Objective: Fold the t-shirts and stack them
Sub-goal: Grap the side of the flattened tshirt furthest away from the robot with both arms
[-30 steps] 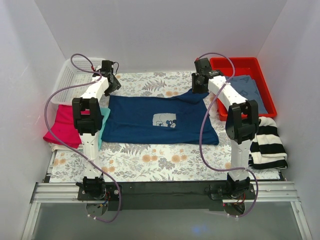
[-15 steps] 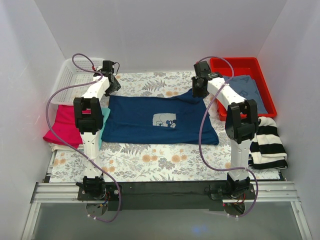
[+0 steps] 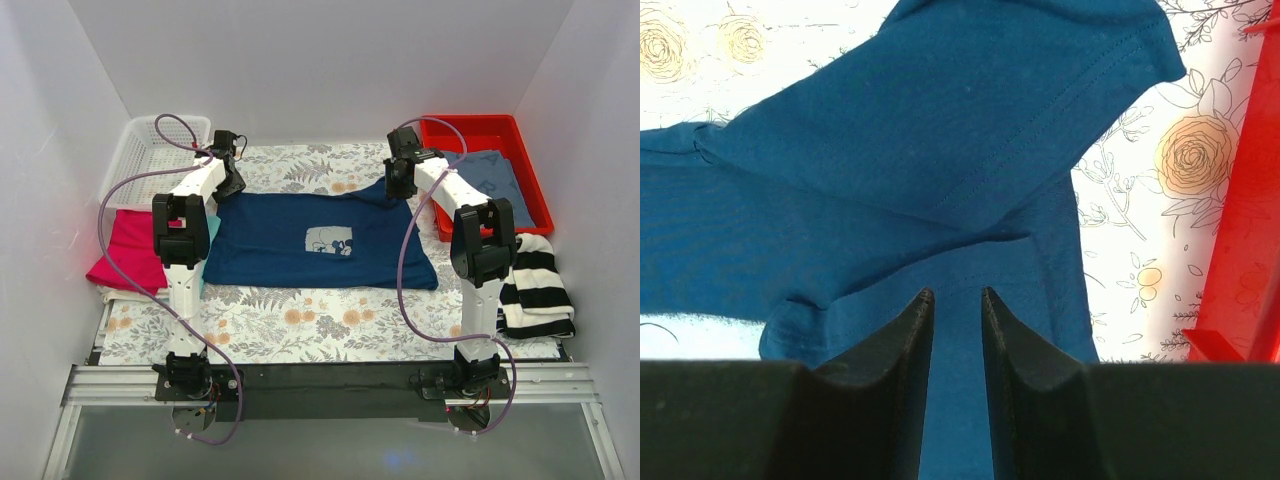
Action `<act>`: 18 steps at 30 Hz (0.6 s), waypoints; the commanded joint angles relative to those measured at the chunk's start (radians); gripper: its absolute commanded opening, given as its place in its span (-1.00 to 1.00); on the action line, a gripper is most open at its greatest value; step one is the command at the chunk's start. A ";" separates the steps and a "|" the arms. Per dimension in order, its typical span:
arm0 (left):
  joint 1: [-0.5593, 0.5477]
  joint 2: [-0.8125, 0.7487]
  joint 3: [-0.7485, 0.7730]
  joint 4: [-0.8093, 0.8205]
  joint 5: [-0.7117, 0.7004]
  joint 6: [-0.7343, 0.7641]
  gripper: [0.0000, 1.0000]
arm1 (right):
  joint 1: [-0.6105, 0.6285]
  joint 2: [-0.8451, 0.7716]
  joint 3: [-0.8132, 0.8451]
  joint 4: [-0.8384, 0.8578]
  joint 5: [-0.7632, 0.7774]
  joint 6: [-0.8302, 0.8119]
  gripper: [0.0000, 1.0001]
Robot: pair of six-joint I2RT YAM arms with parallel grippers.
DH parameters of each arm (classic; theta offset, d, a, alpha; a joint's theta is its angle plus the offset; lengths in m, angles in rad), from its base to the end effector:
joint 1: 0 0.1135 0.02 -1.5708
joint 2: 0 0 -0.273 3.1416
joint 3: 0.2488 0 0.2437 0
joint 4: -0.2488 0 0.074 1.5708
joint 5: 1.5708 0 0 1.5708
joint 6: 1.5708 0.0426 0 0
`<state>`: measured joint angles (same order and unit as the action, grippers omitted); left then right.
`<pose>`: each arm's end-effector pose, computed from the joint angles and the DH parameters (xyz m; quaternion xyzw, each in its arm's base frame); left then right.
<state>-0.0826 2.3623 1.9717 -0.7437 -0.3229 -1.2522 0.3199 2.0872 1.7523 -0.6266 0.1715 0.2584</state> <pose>0.5032 -0.0281 0.1672 -0.5609 0.7842 -0.0090 0.2650 0.4427 0.1390 0.2348 -0.0035 0.9508 0.0069 0.3097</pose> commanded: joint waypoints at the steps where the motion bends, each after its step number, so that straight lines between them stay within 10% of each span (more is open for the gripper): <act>1: 0.033 0.075 -0.036 -0.062 -0.053 -0.016 -0.04 | -0.005 -0.010 -0.002 0.015 -0.004 -0.007 -0.38; 8: 0.027 0.100 -0.030 -0.088 -0.062 -0.015 -0.08 | -0.005 -0.012 -0.005 0.016 0.000 -0.008 -0.39; 18: 0.020 0.095 -0.028 -0.100 -0.082 -0.013 -0.90 | -0.005 -0.015 -0.007 0.015 0.054 0.004 -0.41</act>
<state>-0.0811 2.3749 1.9820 -0.7700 -0.4023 -1.2568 0.3199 2.0872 1.7500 -0.6266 0.1883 0.2581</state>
